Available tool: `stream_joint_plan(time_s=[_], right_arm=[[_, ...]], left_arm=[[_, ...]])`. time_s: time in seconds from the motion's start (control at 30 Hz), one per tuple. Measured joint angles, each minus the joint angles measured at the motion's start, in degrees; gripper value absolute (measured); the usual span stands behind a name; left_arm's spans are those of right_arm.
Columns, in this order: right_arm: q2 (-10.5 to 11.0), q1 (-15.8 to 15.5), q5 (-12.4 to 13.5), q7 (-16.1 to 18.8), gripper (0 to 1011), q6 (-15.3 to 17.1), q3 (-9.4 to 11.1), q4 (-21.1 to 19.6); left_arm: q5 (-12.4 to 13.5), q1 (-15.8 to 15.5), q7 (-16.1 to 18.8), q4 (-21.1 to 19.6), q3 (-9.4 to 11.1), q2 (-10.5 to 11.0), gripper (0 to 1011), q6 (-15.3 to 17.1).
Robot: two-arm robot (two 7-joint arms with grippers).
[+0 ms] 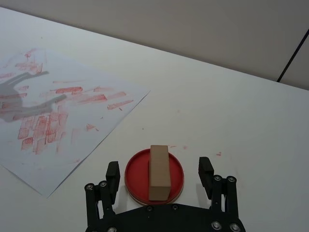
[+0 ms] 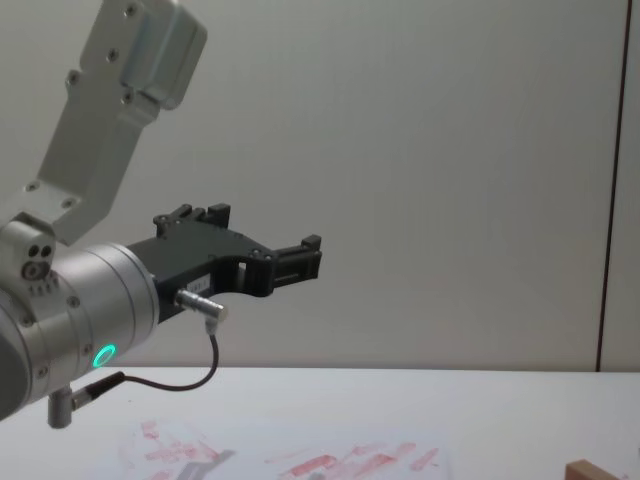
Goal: Use the one hand to pick up the stamp and affix it onto the A4 paper.
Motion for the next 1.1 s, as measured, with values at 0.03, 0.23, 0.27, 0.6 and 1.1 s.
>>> stream_joint_plan(time_s=[0.03, 0.23, 0.27, 0.6, 1.1], right_arm=[[-0.08, 0.06, -0.07, 0.03, 1001, 0.02, -0.06, 0.12], [-0.87, 0.64, -1.03, 0.06, 1001, 0.25, -0.56, 1.22], [-0.97, 0.72, -1.18, 0.06, 1001, 0.26, -0.61, 1.36], [-2.2, 1.65, -2.33, 0.04, 994, 0.19, -1.34, 2.82], [-2.92, 2.19, -2.99, 0.07, 564, -0.01, -1.77, 3.73]], left_arm=[[0.0, 0.0, 0.0, 0.0, 0.0, 0.0, 1003, 0.0], [0.0, 0.0, 0.0, 0.0, 0.0, 0.0, 1002, 0.0], [0.0, 0.0, 0.0, 0.0, 0.0, 0.0, 1002, 0.0], [0.0, 0.0, 0.0, 0.0, 0.0, 0.0, 1002, 0.0], [0.0, 0.0, 0.0, 0.0, 0.0, 0.0, 1003, 0.0]])
